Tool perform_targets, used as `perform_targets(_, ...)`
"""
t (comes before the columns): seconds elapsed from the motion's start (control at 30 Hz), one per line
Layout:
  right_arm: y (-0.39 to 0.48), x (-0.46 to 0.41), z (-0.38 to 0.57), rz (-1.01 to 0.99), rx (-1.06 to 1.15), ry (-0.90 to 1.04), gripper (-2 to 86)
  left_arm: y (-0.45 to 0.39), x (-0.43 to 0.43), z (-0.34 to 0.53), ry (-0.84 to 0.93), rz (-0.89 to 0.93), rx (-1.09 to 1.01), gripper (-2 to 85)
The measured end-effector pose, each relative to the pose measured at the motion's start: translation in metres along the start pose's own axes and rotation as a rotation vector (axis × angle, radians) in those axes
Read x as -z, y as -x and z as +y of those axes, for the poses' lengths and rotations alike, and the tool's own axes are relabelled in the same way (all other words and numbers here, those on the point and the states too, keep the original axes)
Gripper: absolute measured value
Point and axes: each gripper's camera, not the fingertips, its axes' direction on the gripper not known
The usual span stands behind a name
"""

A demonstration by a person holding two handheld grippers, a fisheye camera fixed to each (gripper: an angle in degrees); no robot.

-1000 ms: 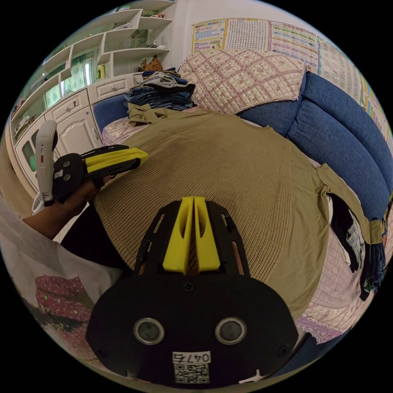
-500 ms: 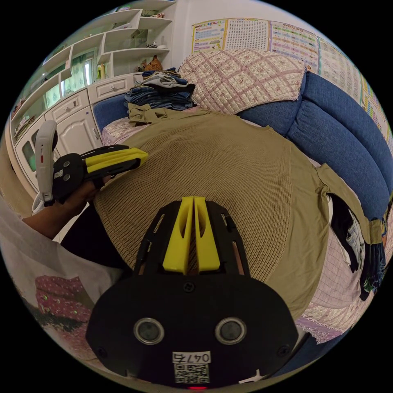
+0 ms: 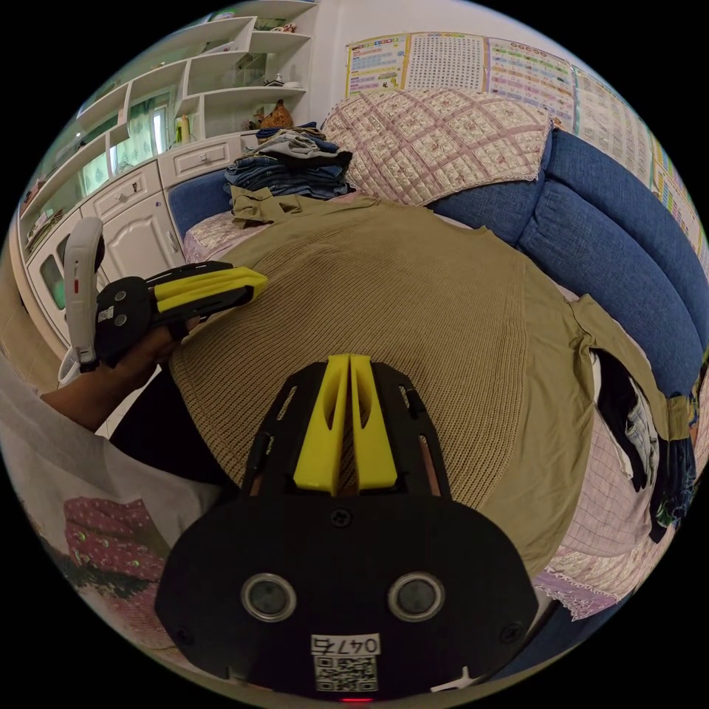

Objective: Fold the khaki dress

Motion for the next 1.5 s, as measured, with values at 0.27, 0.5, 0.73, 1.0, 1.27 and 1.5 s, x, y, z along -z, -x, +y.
perform_targets(0.27,-0.003,-0.001,-0.002,0.001,0.000,0.000,-1.3,-0.001,0.001,-0.001,-0.001,-0.001,0.000,-0.7)
perform_targets(0.5,-0.007,-0.003,-0.006,0.001,0.001,-0.001,-1.3,-0.002,0.002,-0.002,0.000,-0.001,0.000,-0.7)
perform_targets(0.73,-0.012,-0.004,-0.011,-0.002,0.000,0.000,-1.3,-0.002,0.003,-0.004,0.001,0.001,0.000,-0.7)
perform_targets(1.0,-0.017,-0.005,-0.017,-0.004,0.000,0.001,-1.3,-0.002,0.005,-0.006,0.003,0.003,0.000,-0.7)
perform_targets(1.27,-0.021,-0.005,-0.026,-0.002,0.000,0.000,-1.3,-0.003,0.007,-0.008,0.004,0.003,0.000,-0.7)
perform_targets(1.5,-0.024,-0.005,-0.036,-0.001,0.000,-0.001,-1.2,-0.003,0.009,-0.010,0.002,0.002,0.002,-0.7)
